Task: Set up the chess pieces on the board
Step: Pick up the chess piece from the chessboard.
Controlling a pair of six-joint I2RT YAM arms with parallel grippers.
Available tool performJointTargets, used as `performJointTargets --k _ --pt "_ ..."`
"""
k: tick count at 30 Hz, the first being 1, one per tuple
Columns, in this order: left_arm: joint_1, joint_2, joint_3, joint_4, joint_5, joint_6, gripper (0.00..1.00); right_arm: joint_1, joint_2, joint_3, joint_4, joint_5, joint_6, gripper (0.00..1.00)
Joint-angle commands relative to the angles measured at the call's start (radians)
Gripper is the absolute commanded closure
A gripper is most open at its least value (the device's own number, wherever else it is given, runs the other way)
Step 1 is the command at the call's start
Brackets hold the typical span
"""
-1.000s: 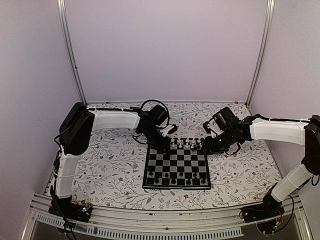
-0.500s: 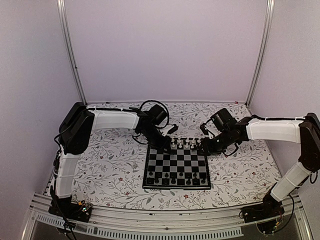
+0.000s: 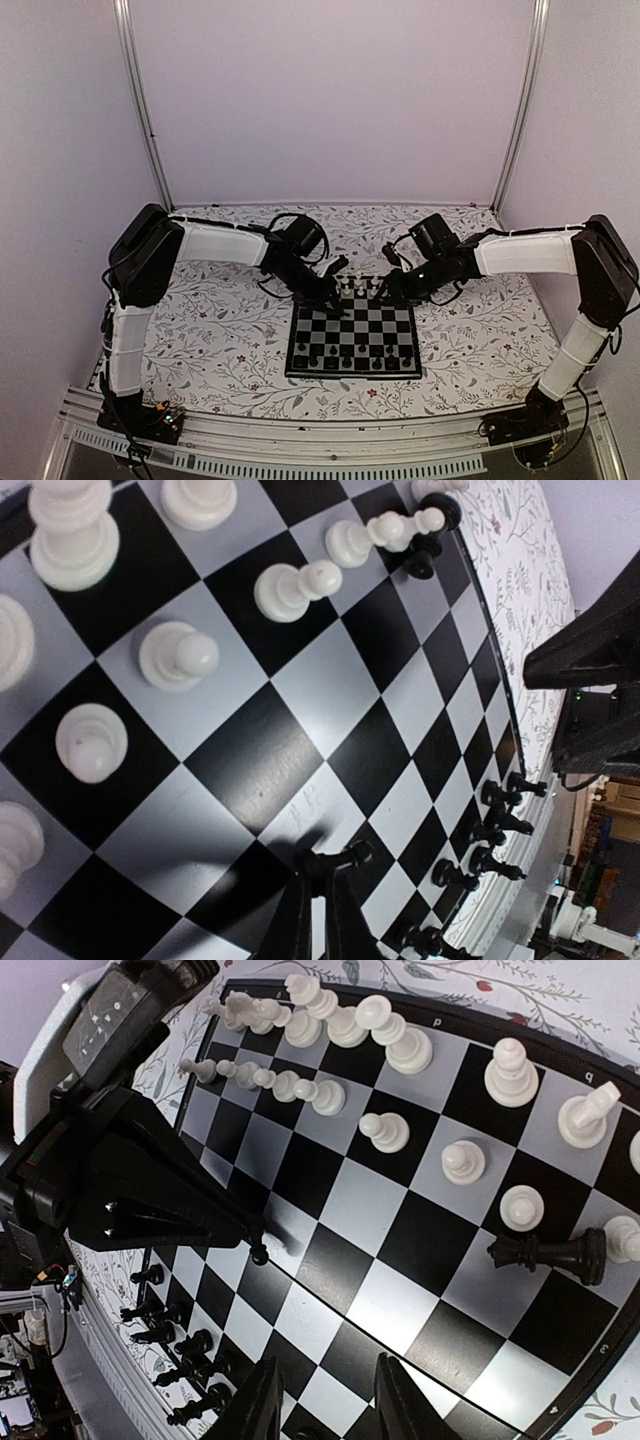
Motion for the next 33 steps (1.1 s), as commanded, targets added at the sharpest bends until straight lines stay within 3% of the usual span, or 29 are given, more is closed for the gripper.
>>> performJointTargets --k 1,33 --pt "0.021 -0.049 -0.031 0.073 0.072 -0.083 0.94 -0.001 0.036 0.032 0.066 -0.070 0.033 0.66" --pt "0.044 -0.097 -0.080 0.214 0.171 -0.222 0.93 0.005 0.166 0.063 0.250 -0.214 0.205 0.67"
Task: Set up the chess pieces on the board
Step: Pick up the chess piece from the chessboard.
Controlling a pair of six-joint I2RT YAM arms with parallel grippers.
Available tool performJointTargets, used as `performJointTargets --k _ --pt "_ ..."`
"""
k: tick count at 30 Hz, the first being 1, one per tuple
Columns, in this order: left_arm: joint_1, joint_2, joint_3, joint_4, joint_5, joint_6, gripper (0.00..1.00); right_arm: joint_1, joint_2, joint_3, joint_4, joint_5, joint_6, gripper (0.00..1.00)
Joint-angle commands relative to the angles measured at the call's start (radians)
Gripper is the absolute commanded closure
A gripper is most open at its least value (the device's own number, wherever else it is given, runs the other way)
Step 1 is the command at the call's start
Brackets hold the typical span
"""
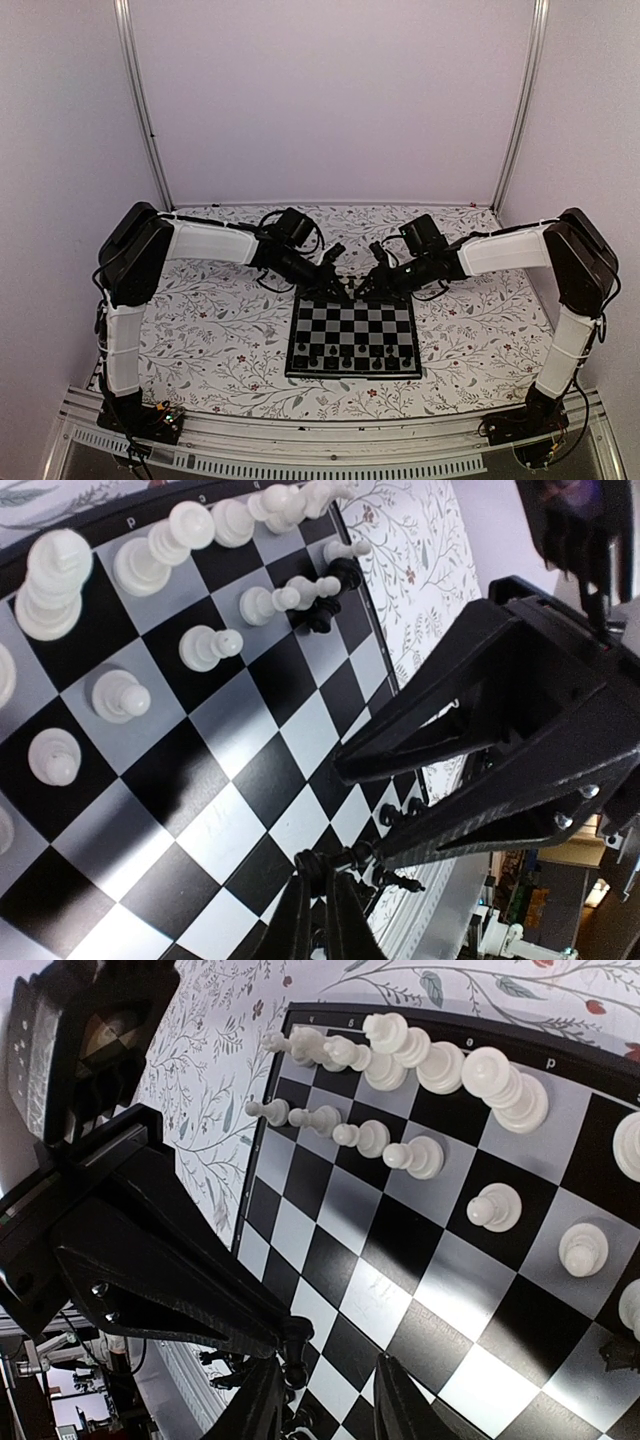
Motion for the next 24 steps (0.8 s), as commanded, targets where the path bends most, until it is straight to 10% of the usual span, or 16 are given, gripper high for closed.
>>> performJointTargets --k 1,24 --pt "0.014 -0.040 -0.007 0.029 0.022 -0.011 0.93 0.006 0.027 0.015 0.048 -0.041 0.018 0.68" --pt "0.022 -0.035 0.003 0.057 0.034 -0.033 0.93 0.006 0.052 0.008 0.121 -0.115 0.044 0.79"
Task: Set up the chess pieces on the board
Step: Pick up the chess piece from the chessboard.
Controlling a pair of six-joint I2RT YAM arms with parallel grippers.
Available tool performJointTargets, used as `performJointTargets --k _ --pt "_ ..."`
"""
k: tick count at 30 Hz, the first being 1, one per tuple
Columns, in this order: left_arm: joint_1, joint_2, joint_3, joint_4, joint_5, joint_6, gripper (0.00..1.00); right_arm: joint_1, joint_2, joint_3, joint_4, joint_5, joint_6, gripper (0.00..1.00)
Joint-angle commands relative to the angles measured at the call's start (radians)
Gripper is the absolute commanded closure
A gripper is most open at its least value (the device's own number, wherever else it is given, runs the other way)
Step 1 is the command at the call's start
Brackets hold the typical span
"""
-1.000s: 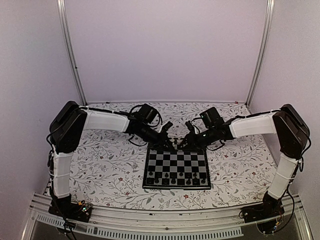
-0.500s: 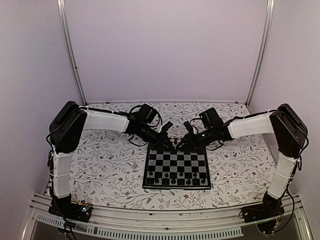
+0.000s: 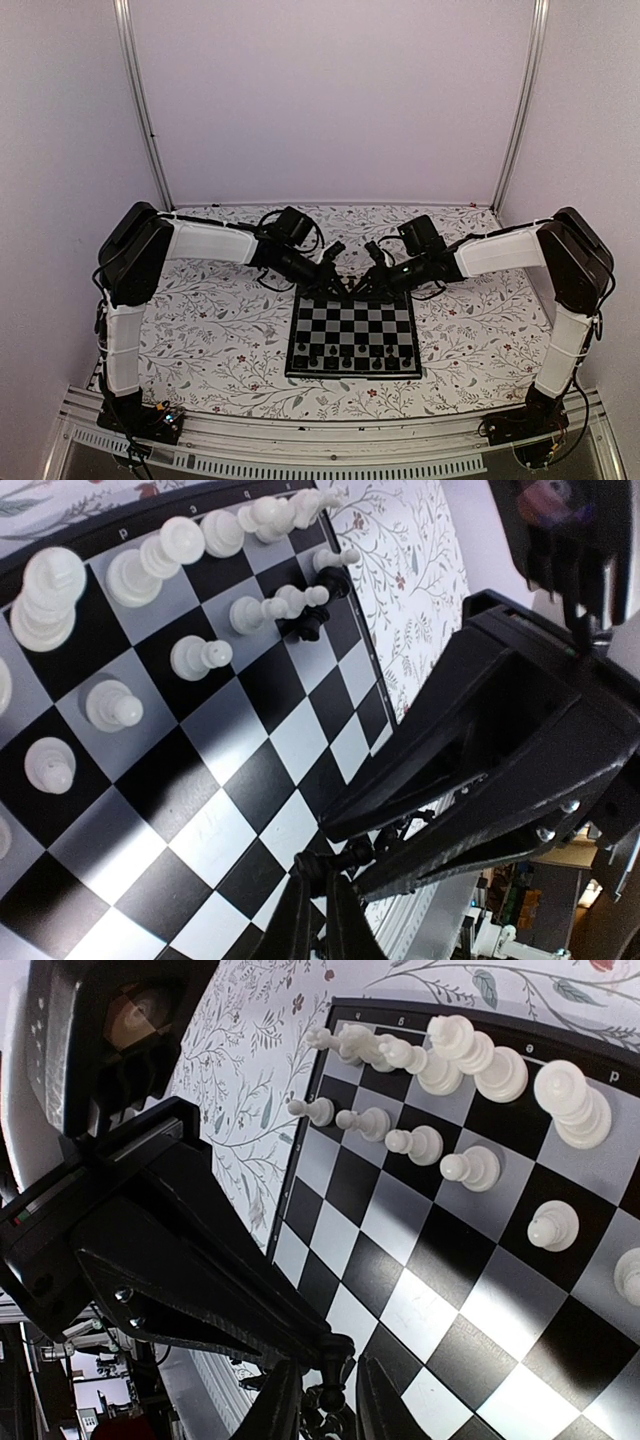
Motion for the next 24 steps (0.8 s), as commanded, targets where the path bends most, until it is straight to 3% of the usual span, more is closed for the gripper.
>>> performJointTargets --k 1,10,16,20,24 --pt "0.018 -0.034 0.005 0.034 0.016 -0.013 0.93 0.005 0.022 0.008 0.038 -0.029 0.004 0.79" --pt "0.020 -0.029 0.014 0.038 0.018 -0.017 0.92 0.005 0.022 0.012 0.039 -0.029 -0.001 0.89" --pt "0.025 -0.019 0.026 0.033 0.018 -0.018 0.84 0.004 0.011 0.027 0.015 0.007 -0.015 0.95" --pt "0.031 -0.031 0.037 0.008 0.009 0.000 0.74 0.004 -0.009 0.074 -0.133 0.079 -0.076 0.95" --pt "0.039 -0.059 0.030 -0.021 -0.004 0.036 0.70 0.003 -0.054 0.111 -0.293 0.170 -0.162 0.96"
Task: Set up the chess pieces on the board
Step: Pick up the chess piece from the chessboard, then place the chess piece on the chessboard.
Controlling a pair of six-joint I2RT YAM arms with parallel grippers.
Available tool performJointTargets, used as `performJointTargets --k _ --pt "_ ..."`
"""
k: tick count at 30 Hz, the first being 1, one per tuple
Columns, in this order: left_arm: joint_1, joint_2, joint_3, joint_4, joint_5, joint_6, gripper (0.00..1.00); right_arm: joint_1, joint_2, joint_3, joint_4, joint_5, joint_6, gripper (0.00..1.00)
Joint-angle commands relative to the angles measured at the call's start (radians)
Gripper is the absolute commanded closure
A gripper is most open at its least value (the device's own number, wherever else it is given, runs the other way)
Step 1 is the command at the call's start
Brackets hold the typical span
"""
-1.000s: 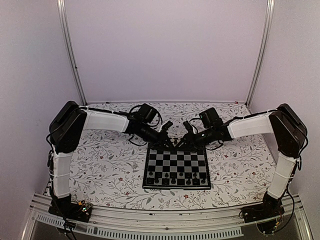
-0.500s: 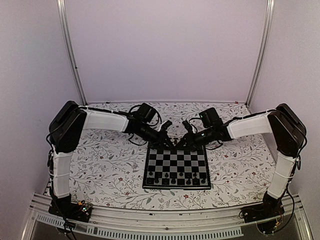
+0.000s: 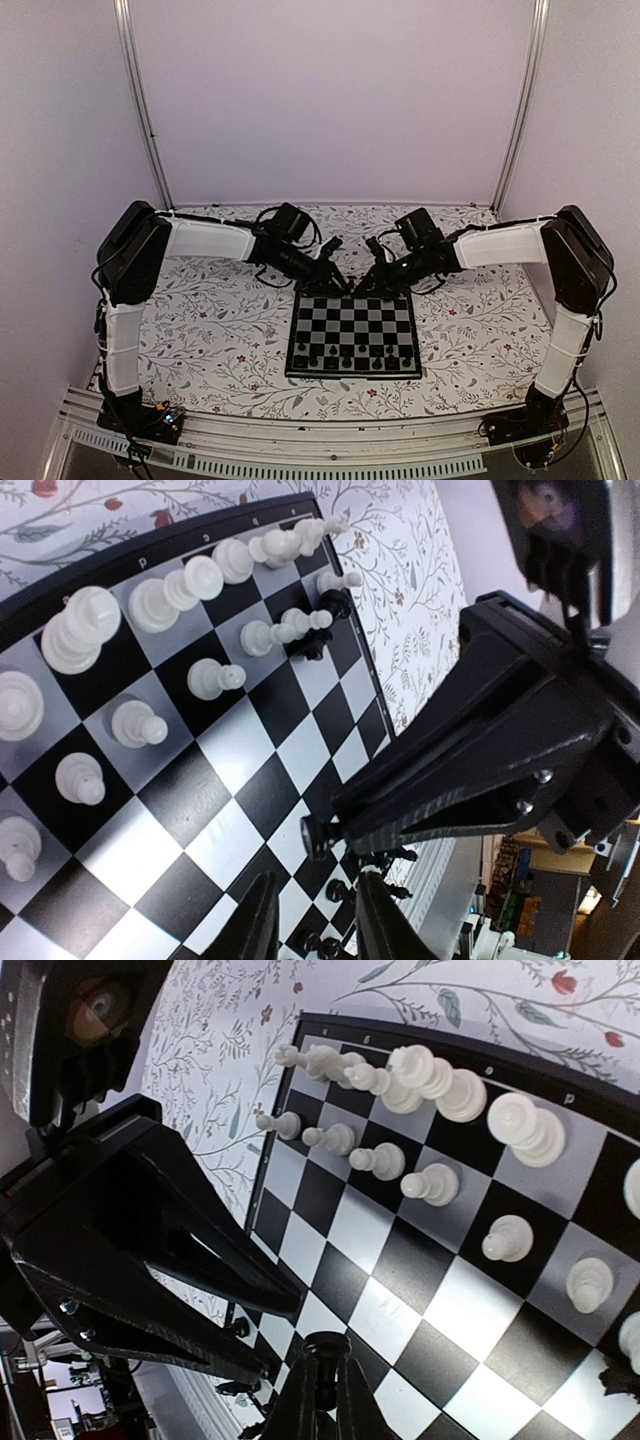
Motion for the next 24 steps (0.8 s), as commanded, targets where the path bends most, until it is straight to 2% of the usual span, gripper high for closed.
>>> performJointTargets --k 1,11,17,24 --pt "0.023 -0.063 0.017 -0.034 -0.005 0.051 0.70 0.003 -0.076 0.054 -0.212 0.123 -0.124 0.96" --pt "0.032 -0.095 0.012 -0.120 -0.063 0.133 0.70 0.006 -0.158 0.168 -0.693 0.318 -0.310 0.96" --pt "0.044 -0.111 0.010 -0.137 -0.085 0.150 0.70 0.017 -0.185 0.164 -0.871 0.390 -0.376 0.95" --pt "0.060 -0.117 0.000 -0.153 -0.088 0.174 0.70 0.082 -0.174 0.162 -0.967 0.449 -0.418 0.96"
